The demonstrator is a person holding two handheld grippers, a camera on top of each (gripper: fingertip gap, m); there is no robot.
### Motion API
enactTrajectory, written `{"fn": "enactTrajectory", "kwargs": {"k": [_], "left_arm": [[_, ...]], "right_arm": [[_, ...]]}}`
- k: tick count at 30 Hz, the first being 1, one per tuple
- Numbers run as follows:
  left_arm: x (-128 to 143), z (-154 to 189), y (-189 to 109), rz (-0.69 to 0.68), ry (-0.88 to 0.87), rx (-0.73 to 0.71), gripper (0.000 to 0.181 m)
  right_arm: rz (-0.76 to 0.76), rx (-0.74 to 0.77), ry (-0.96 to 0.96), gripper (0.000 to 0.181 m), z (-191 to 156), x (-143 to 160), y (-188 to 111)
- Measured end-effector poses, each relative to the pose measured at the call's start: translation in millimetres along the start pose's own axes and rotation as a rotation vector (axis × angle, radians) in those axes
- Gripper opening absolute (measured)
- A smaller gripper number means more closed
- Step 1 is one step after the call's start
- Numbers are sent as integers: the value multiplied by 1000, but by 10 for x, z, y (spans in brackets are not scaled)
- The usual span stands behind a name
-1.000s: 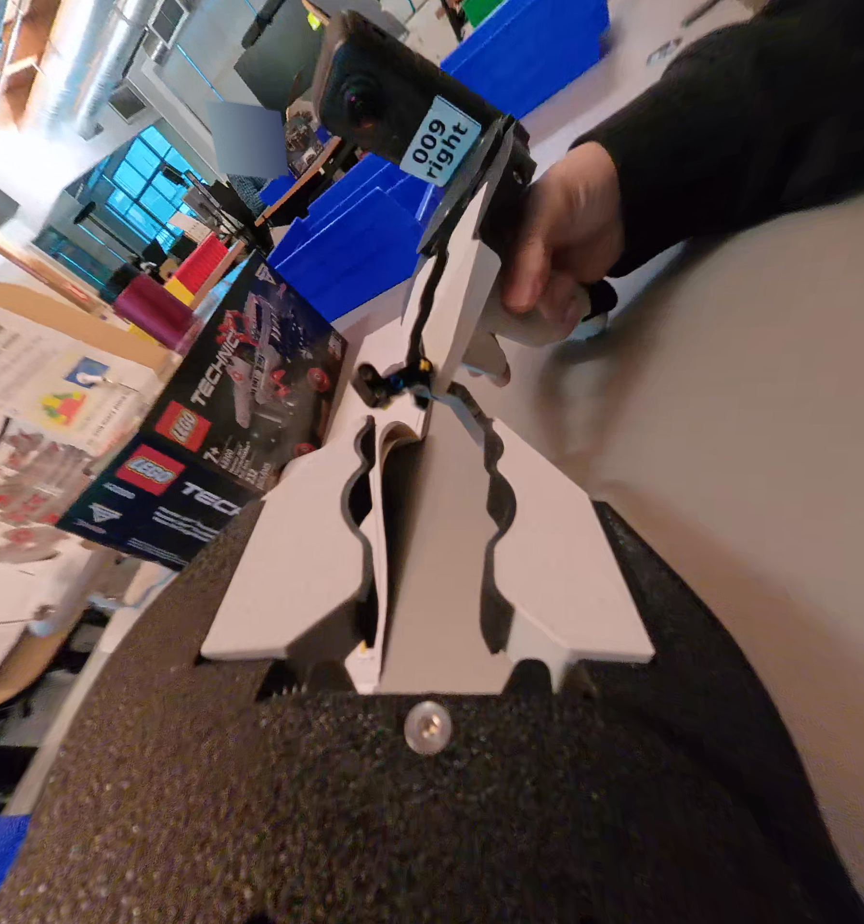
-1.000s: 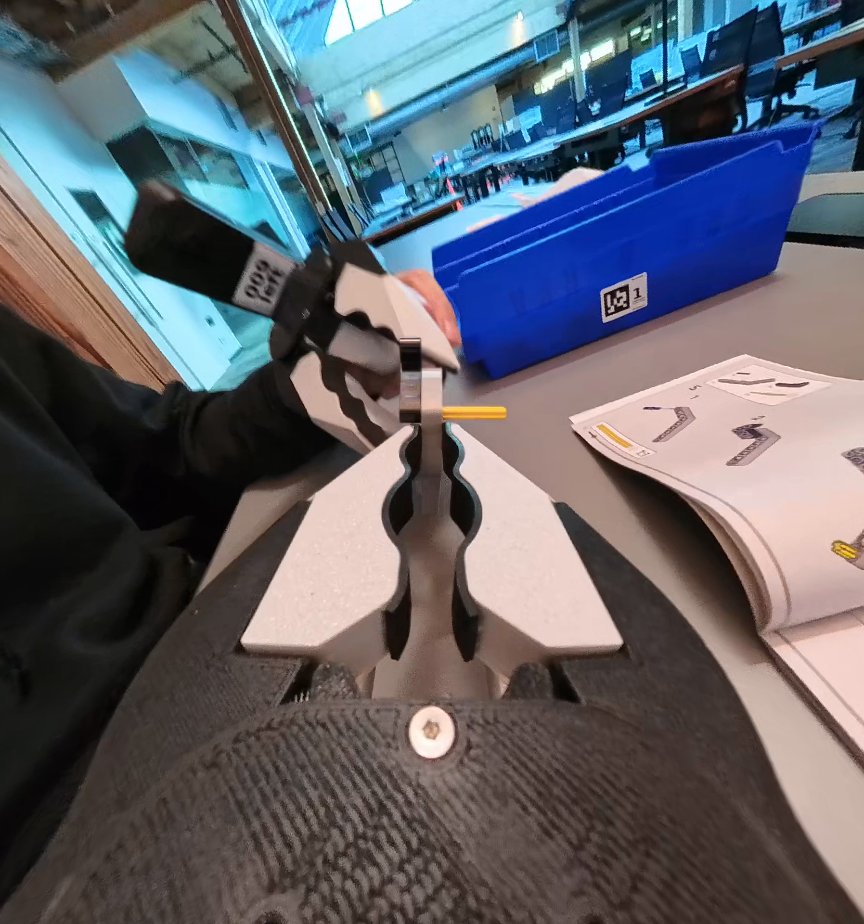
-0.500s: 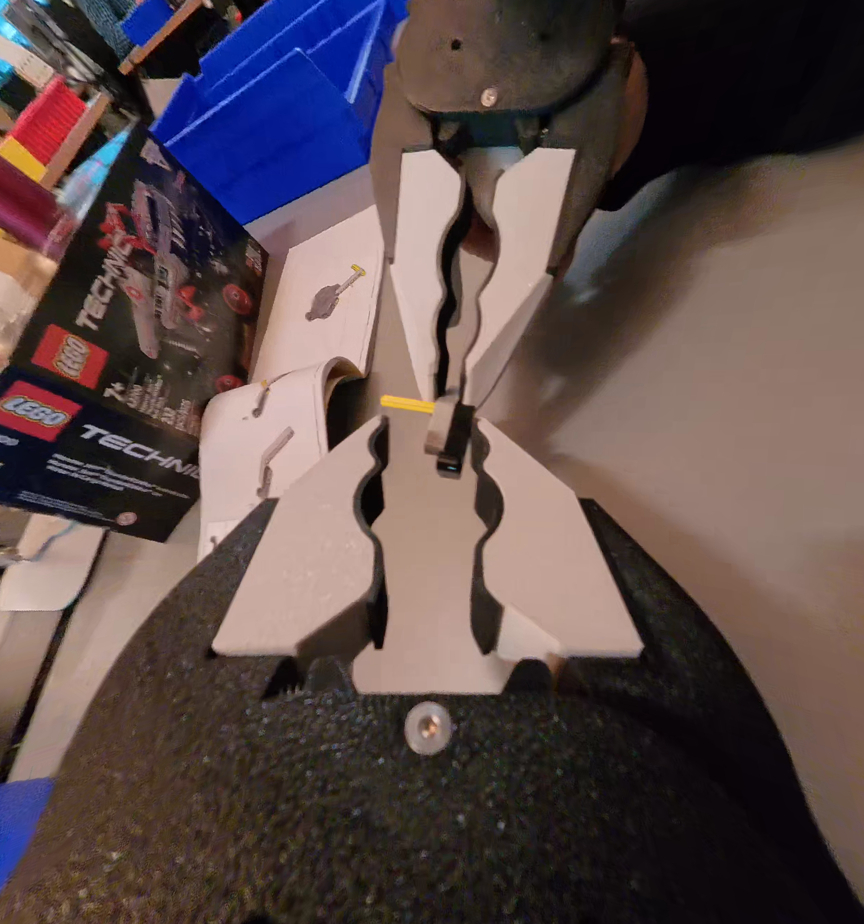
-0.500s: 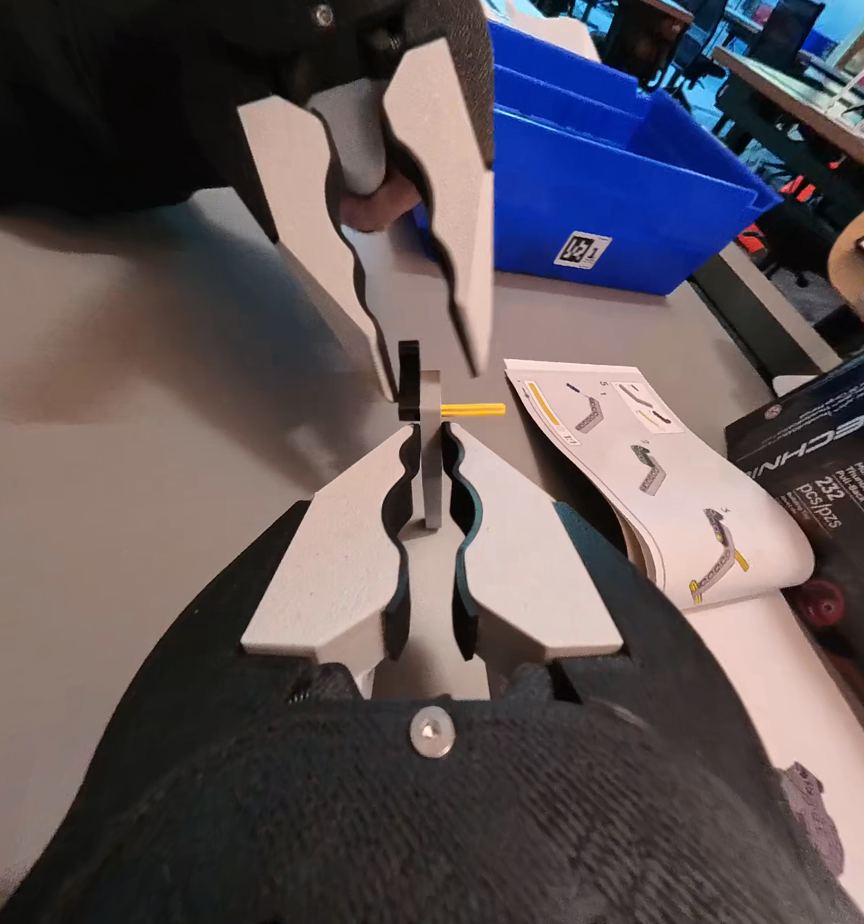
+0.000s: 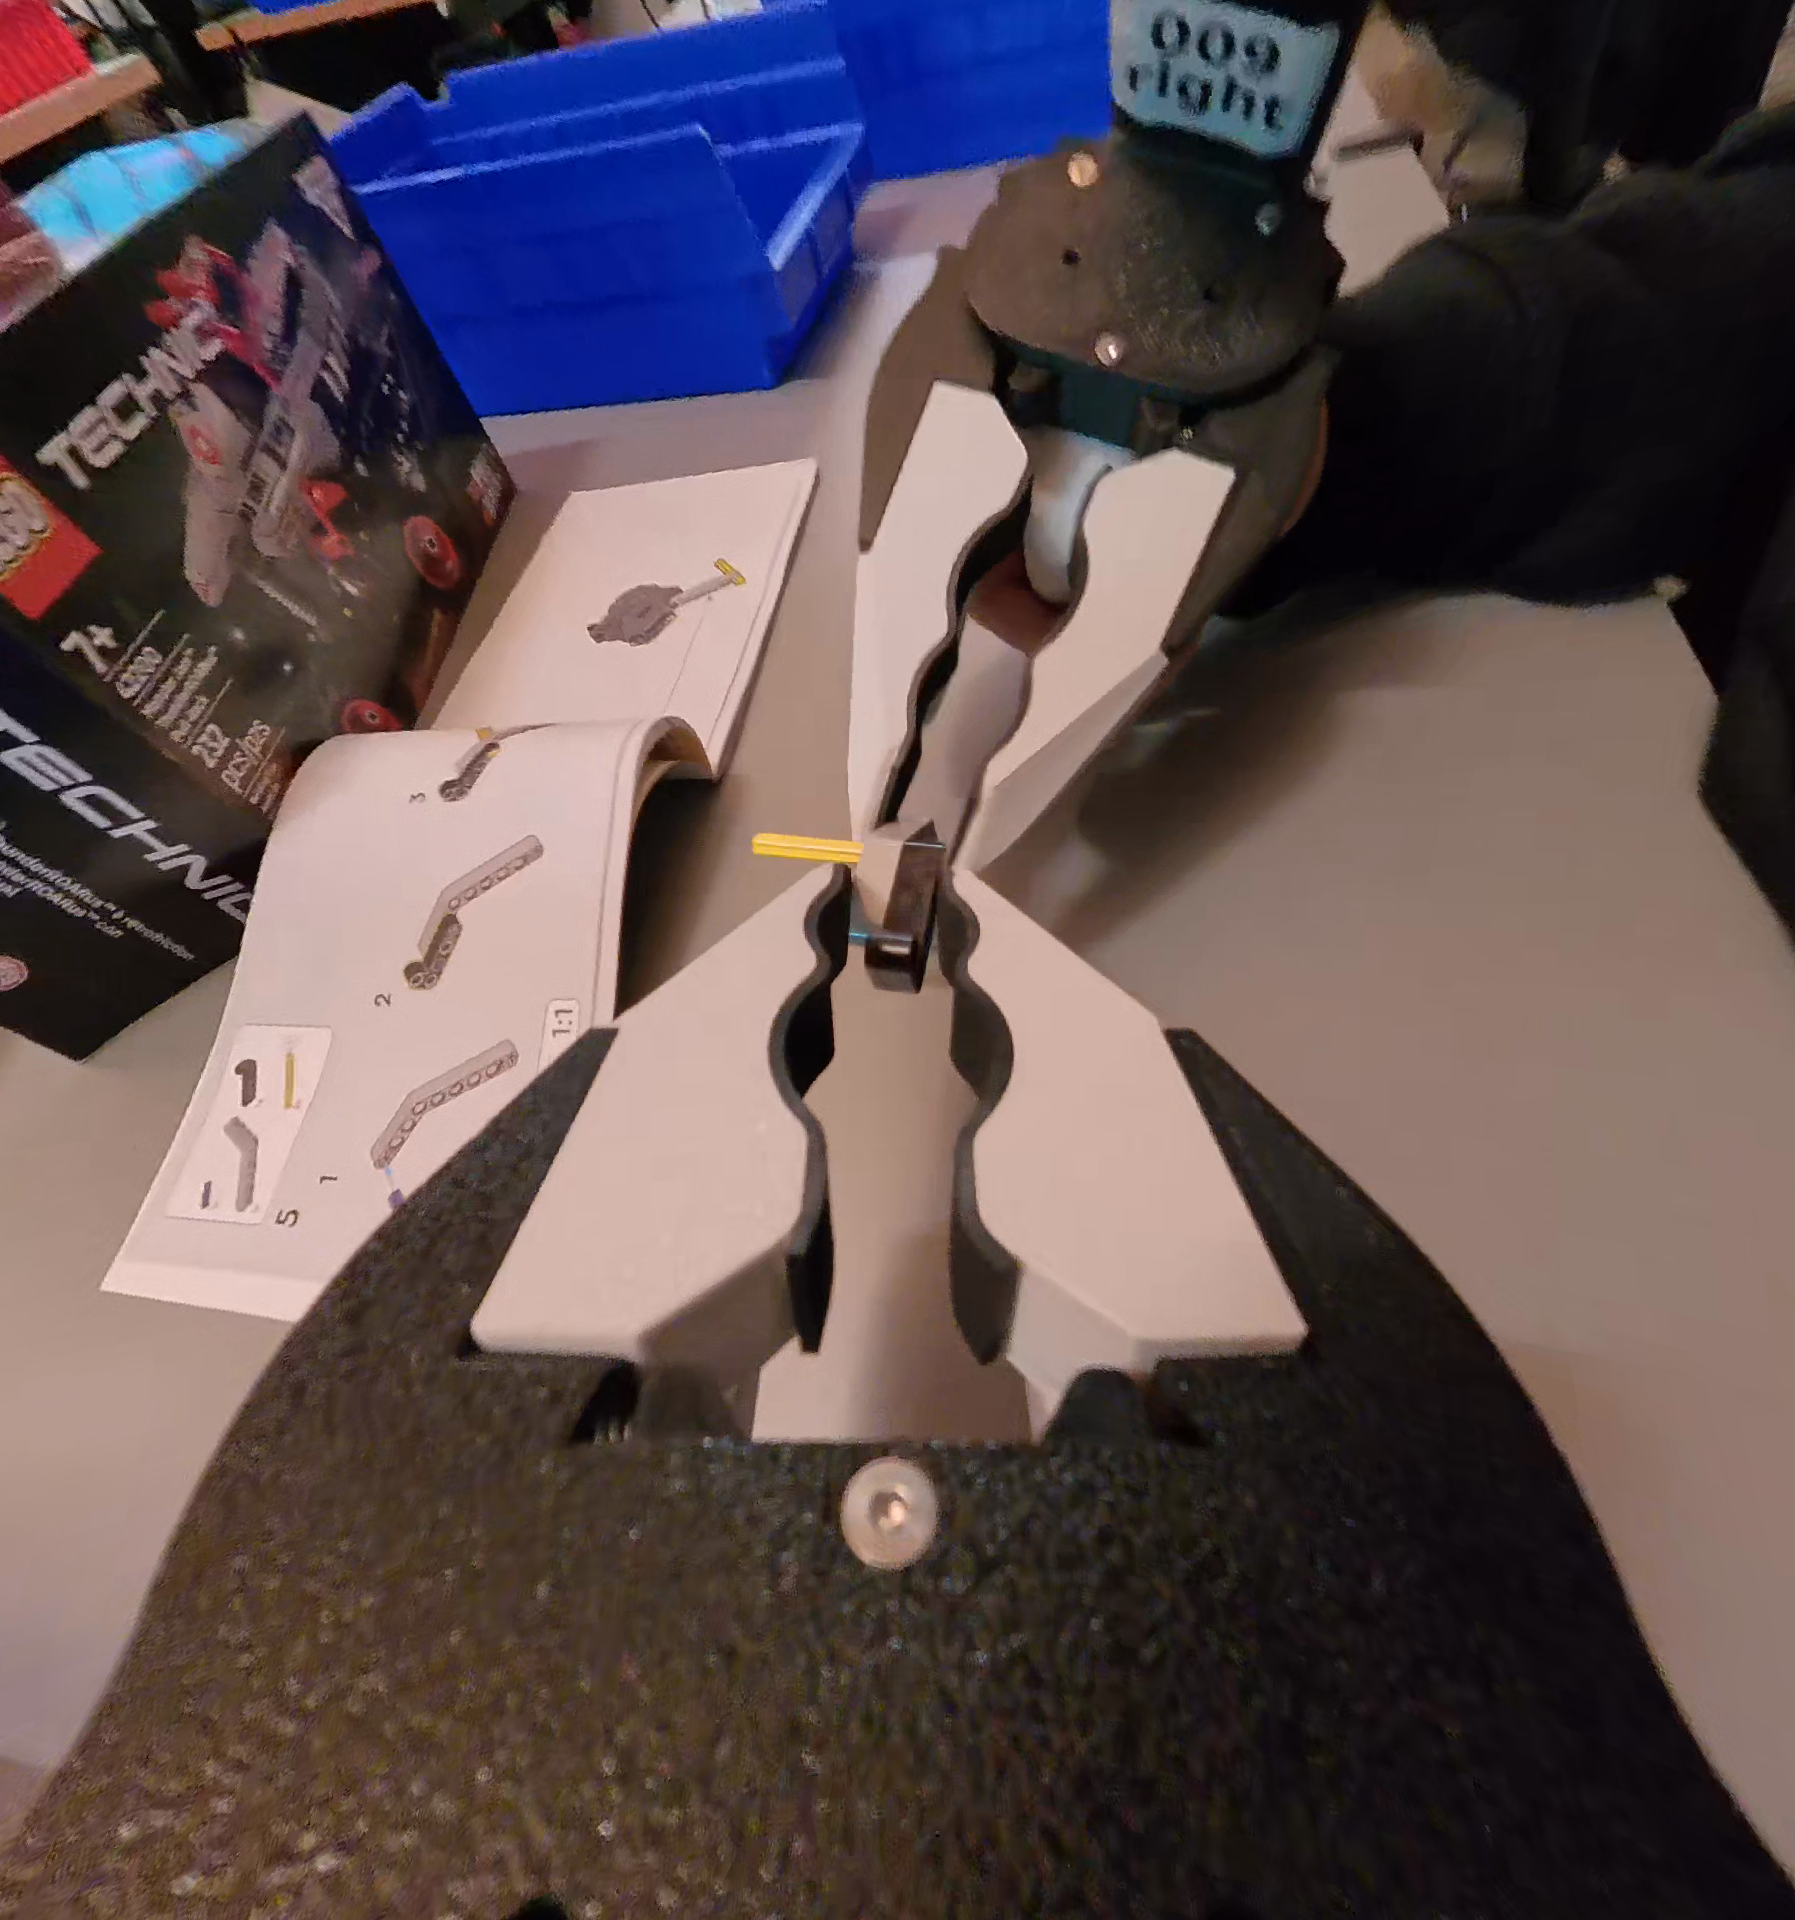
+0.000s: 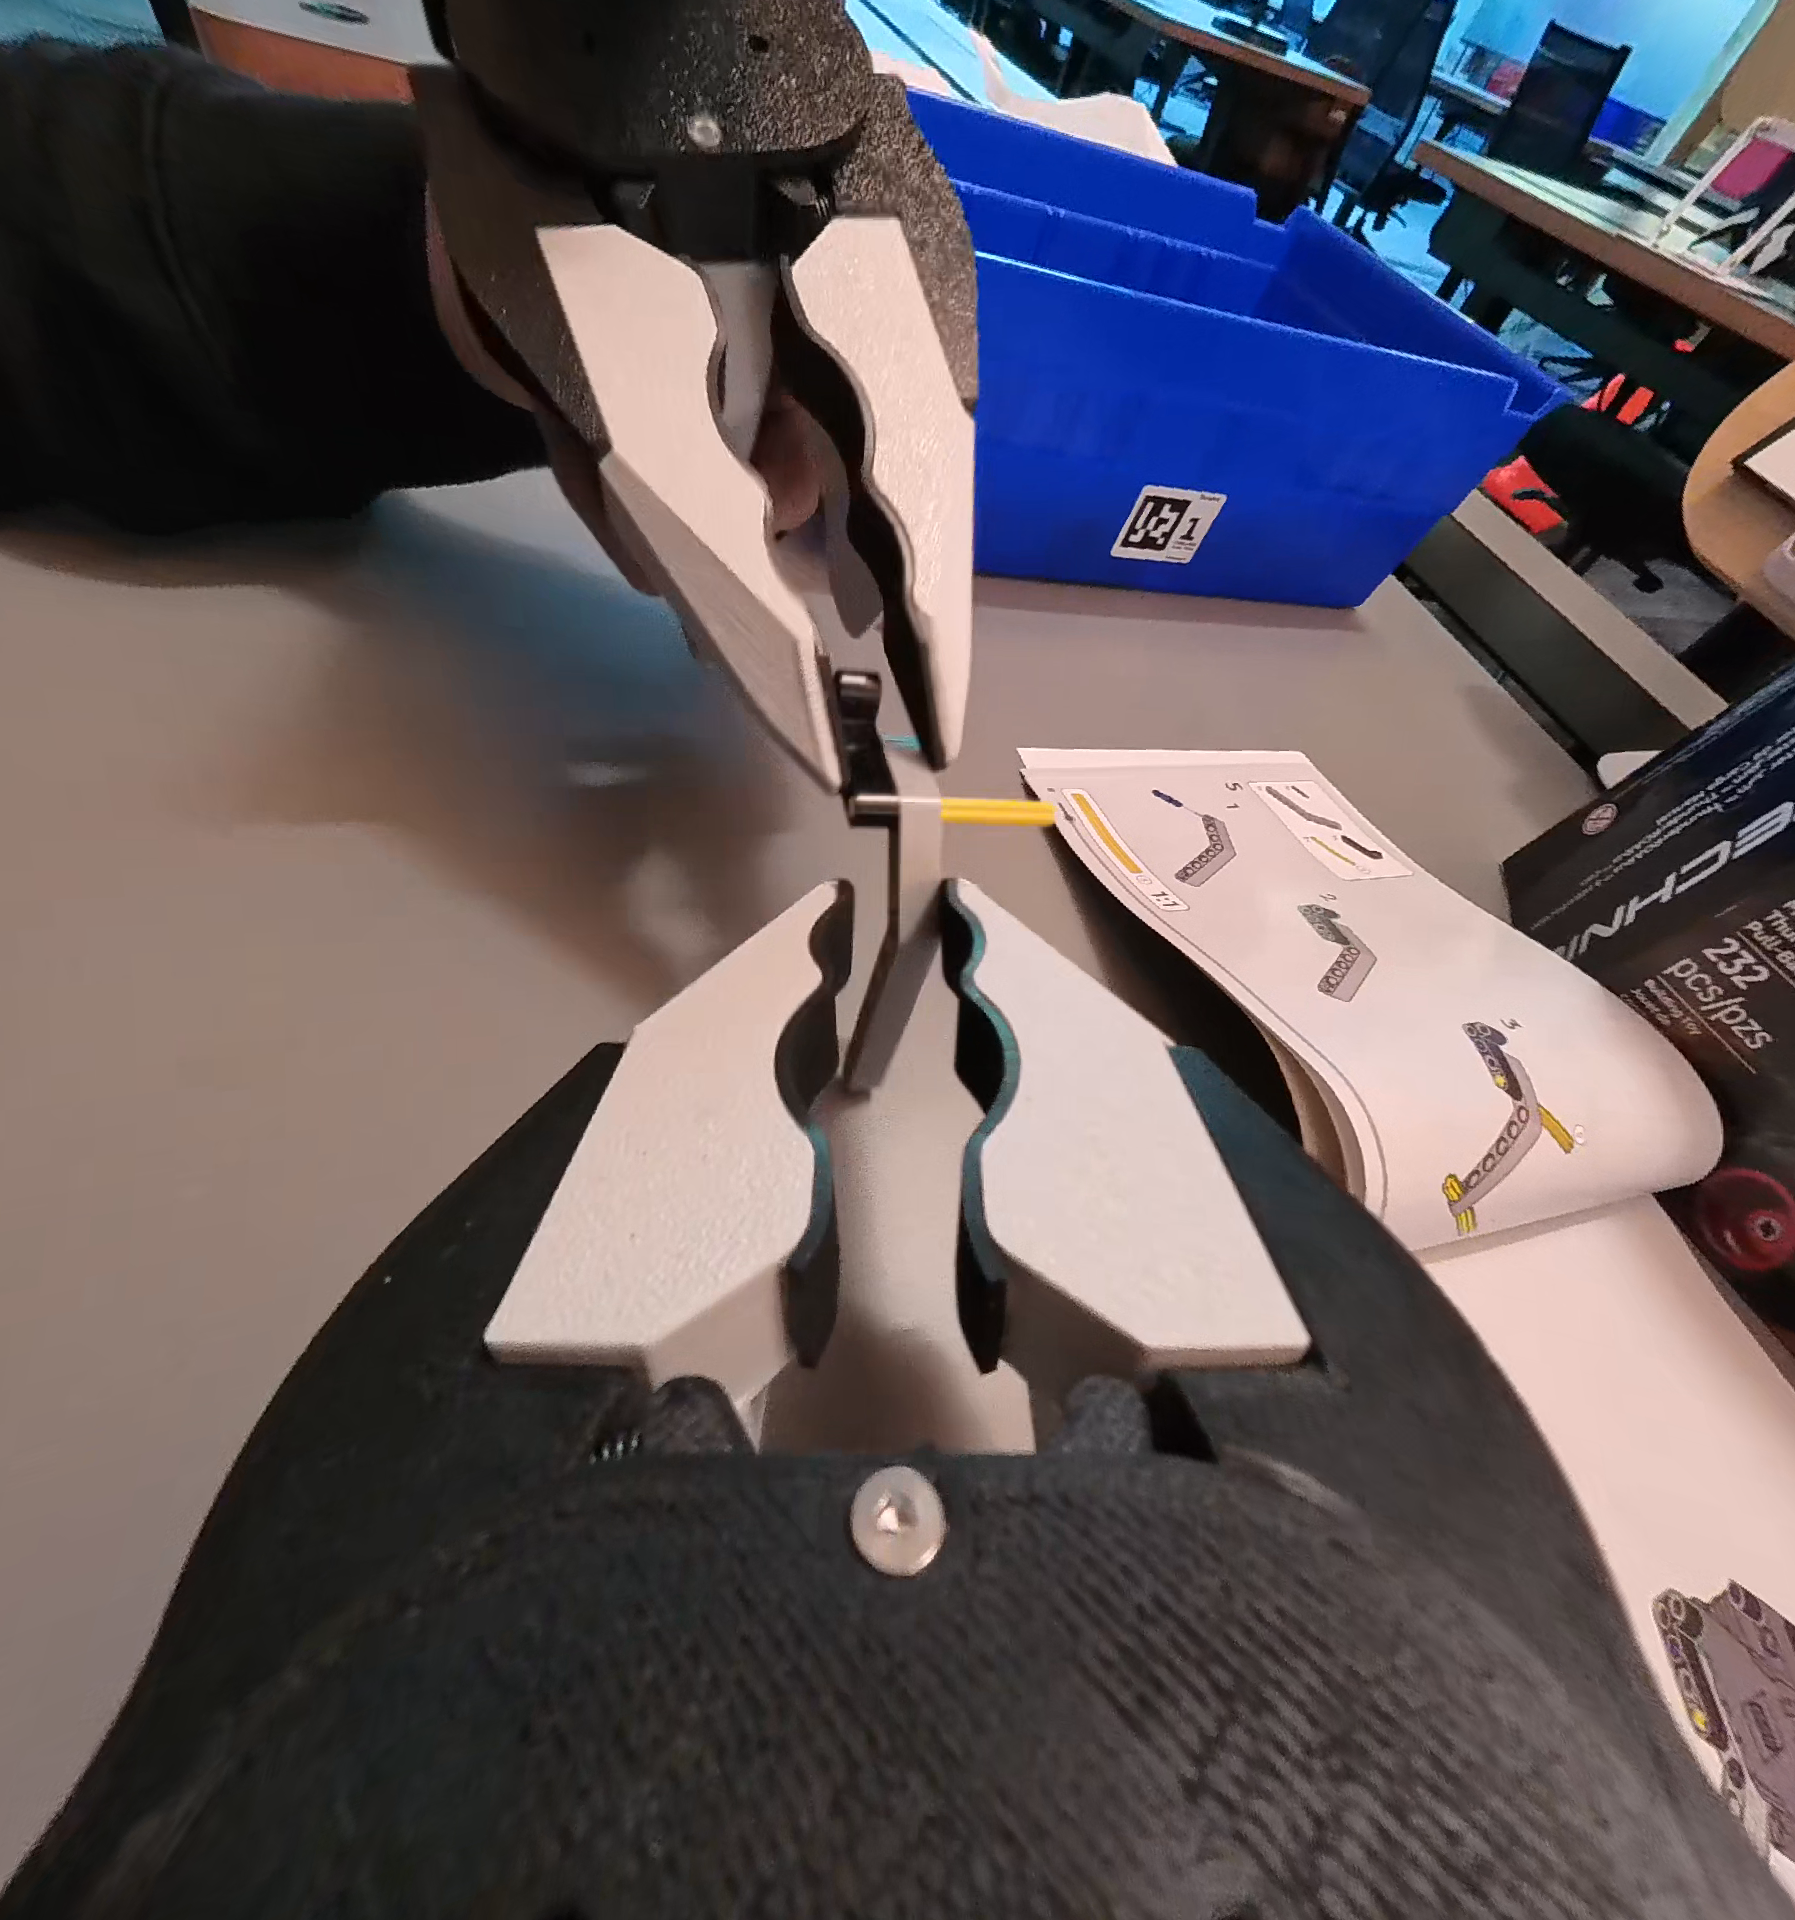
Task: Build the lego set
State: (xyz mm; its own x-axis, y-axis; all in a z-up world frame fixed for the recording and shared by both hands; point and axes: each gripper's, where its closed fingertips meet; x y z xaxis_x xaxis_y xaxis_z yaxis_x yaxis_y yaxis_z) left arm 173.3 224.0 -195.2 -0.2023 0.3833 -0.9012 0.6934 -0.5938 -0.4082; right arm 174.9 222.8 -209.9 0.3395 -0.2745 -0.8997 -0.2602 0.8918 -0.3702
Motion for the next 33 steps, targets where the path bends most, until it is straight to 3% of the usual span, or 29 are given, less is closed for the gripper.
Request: {"fn": "enactTrajectory", "kwargs": {"k": [4, 8, 11, 13, 17, 23, 28, 33], "left_arm": [[-220, -98, -85, 158, -131, -55, 13], [-469, -142, -205, 382, -287, -100, 12], [-547, -125, -258, 490, -397, -105, 12], [-545, -92, -264, 517, -423, -115, 13], [-438, -23, -258, 446, -387, -171, 13], [-127, 102, -394, 140, -217, -282, 28], [-22, 34, -900, 92, -193, -411, 25], [199, -349, -1701, 22, -231, -618, 17]], "right_arm": [[13, 38, 22, 22, 67, -17, -10], [166, 34, 170, 25, 128, -238, -86], [266, 44, 220, 9, 181, -381, -176], [291, 63, 198, 8, 206, -423, -222], [223, 67, 107, 8, 166, -361, -213], [-37, 30, 9, 8, 27, -2, -60], [-185, -33, 71, 8, -75, 190, 30], [-190, -84, 238, 8, -53, 276, 55]]}}
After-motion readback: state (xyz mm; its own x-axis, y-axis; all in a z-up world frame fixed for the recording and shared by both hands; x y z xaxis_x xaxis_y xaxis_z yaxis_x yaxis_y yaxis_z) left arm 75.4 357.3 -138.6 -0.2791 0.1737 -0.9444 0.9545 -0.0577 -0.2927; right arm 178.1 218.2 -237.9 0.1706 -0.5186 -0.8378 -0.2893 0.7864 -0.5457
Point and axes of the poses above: each gripper's, where its closed fingertips meet, y out along the fingers, x out of its underside, z = x × y across the jaws, and after that the axes turned 1 degree about -z, right-handed
